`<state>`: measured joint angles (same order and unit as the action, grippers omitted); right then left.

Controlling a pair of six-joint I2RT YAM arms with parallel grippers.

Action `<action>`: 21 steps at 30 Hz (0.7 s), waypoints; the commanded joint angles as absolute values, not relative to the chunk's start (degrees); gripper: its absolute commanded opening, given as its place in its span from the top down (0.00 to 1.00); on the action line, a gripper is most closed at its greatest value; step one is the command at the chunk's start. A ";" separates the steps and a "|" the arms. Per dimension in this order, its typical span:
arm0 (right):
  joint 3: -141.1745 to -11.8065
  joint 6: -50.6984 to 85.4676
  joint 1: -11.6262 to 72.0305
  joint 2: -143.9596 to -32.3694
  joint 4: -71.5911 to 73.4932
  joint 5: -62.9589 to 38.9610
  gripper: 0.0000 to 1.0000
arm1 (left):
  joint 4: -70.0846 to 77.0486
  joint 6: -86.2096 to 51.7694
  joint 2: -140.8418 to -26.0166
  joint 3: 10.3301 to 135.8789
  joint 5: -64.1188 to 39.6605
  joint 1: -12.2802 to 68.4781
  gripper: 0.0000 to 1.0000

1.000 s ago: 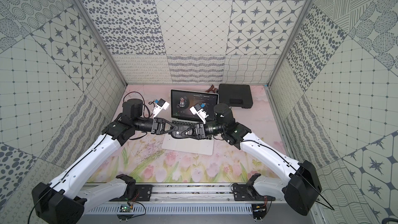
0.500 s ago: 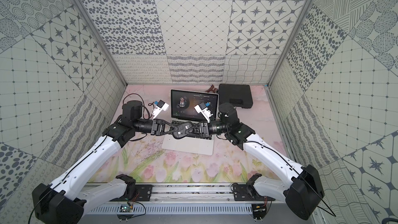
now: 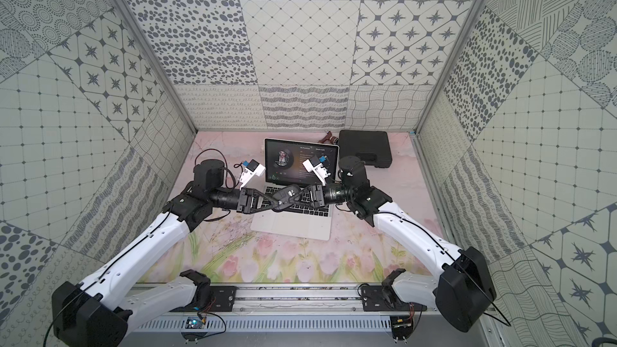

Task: Remove the wireless mouse receiver from the laptop
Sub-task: Adjust the mouse as needed.

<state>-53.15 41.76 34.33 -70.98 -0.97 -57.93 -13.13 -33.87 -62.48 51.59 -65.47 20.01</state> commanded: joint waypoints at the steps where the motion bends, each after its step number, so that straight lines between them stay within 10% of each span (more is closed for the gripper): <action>1: -56.94 37.69 33.97 -72.00 -2.27 -61.37 1.00 | -12.79 -34.58 -64.18 52.76 -71.74 20.61 0.43; 13: -63.02 30.65 36.05 -78.13 -13.80 -71.00 1.00 | -19.62 -29.31 -66.11 57.55 -72.33 20.43 0.35; 21: -65.76 28.08 36.39 -79.85 -16.79 -70.39 1.00 | -19.56 -29.18 -68.27 58.25 -73.69 21.15 0.65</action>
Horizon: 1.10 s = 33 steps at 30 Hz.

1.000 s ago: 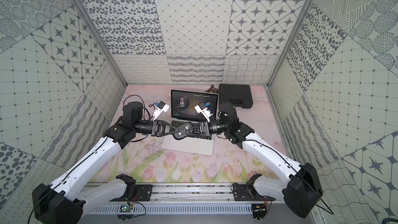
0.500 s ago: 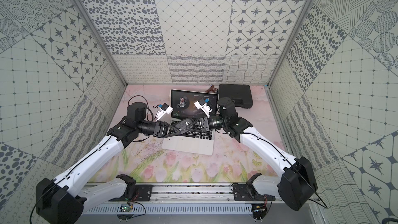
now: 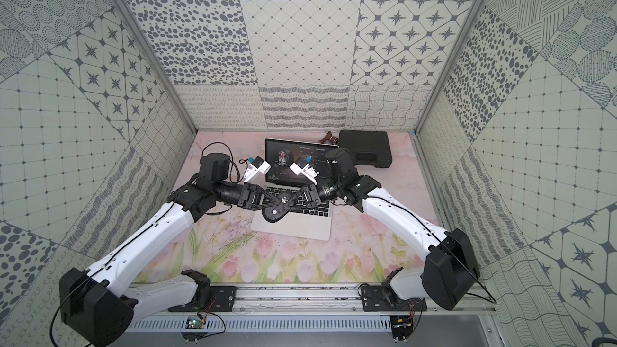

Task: Remove the wireless mouse receiver from the laptop
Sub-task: Adjust the mouse as needed.

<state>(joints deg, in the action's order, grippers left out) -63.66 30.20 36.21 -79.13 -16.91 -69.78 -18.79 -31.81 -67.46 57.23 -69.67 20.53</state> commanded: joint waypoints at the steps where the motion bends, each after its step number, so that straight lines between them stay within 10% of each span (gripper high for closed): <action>1: -65.98 28.07 36.41 -80.03 -16.77 -70.18 0.99 | -19.61 -29.14 -68.30 58.22 -73.75 21.31 0.71; 3: -66.51 28.21 36.40 -80.42 -16.76 -69.64 0.61 | -20.04 -28.69 -68.23 58.27 -73.36 21.37 0.82; 7: -66.46 29.07 35.25 -78.48 -16.69 -62.33 0.39 | -23.83 -26.43 -67.25 59.45 -66.83 21.12 0.89; 20: -42.01 55.48 42.55 -69.86 31.34 -27.42 0.34 | 13.37 -57.11 -43.83 35.74 -14.86 21.70 0.90; 33: -43.19 61.48 49.05 -81.08 46.16 -27.30 0.28 | 22.66 -64.69 -43.74 32.36 -13.78 21.77 0.90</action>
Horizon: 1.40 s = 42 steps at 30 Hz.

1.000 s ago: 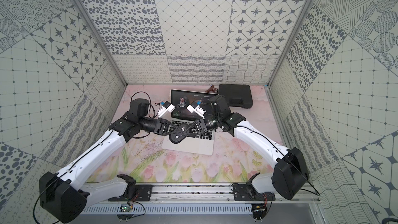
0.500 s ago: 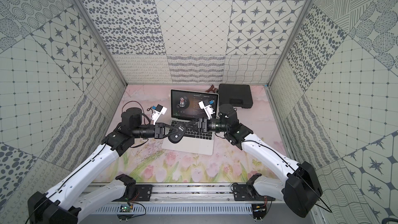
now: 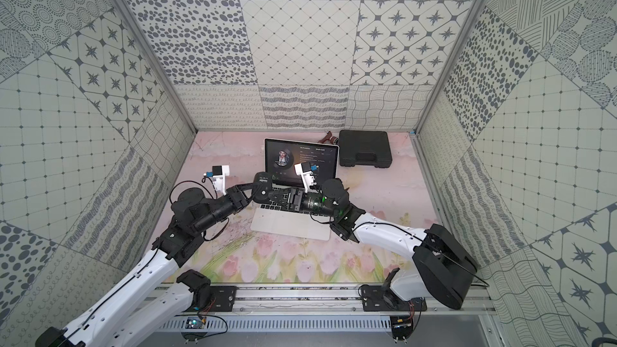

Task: Remove the wireless mouse receiver from the laptop
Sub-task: Adjust the mouse as needed.

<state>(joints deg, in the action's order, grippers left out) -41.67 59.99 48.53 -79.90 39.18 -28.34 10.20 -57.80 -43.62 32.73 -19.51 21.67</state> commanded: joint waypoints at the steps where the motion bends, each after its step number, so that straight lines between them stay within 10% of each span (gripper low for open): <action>1: -43.30 61.76 49.08 -81.45 46.75 -27.18 0.28 | 23.35 -65.20 -43.92 32.28 -14.10 21.72 0.89; 14: -48.85 62.60 49.07 -87.75 49.79 -27.78 0.35 | 24.59 -67.58 -42.58 30.85 -16.82 22.06 0.89; 26: -50.22 63.77 49.06 -90.47 50.61 -28.40 0.65 | 25.90 -67.89 -43.74 31.03 -18.49 22.14 0.87; 36: -52.40 55.67 43.01 -80.34 27.05 -44.70 0.90 | 10.57 -58.15 -49.10 41.54 -37.22 19.44 0.03; 42: -61.25 40.01 39.55 -73.22 -4.62 -60.02 0.88 | 5.79 -55.24 -56.31 46.77 -57.24 15.11 0.01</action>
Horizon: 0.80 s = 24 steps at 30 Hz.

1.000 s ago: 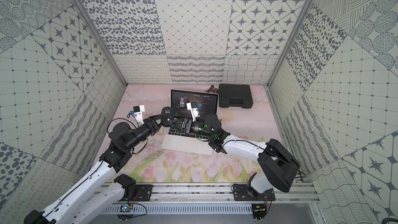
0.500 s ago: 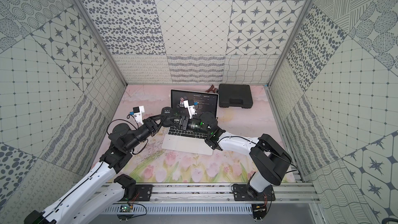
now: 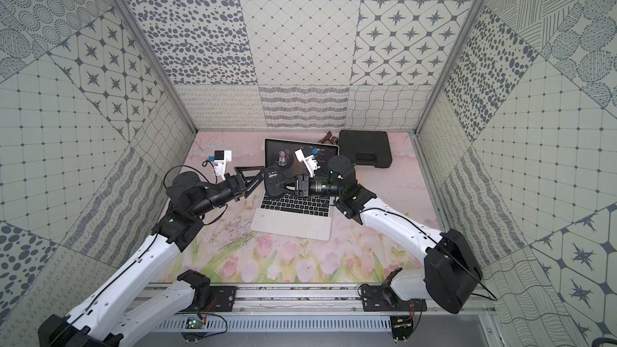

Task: Remove the wireless mouse receiver from the laptop
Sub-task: Adjust the mouse as needed.

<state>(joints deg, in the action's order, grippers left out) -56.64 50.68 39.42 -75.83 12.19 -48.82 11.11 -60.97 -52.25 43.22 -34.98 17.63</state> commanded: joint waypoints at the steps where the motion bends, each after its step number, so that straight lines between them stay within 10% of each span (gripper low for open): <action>1: -62.58 37.81 39.55 -73.13 -8.79 -61.24 0.88 | 6.57 -55.51 -57.09 47.41 -59.58 15.09 0.01; 13: -66.11 35.08 37.69 -77.60 -14.24 -72.12 0.93 | -20.12 -35.55 -61.00 60.40 -78.21 15.14 0.00; 24: -67.79 34.51 37.65 -79.89 -15.24 -74.07 0.94 | -23.39 -32.38 -64.59 60.21 -78.57 16.88 0.46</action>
<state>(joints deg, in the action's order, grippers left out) -66.08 35.75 37.78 -80.47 -16.12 -72.95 -16.80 -39.72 -63.35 58.94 -71.92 16.34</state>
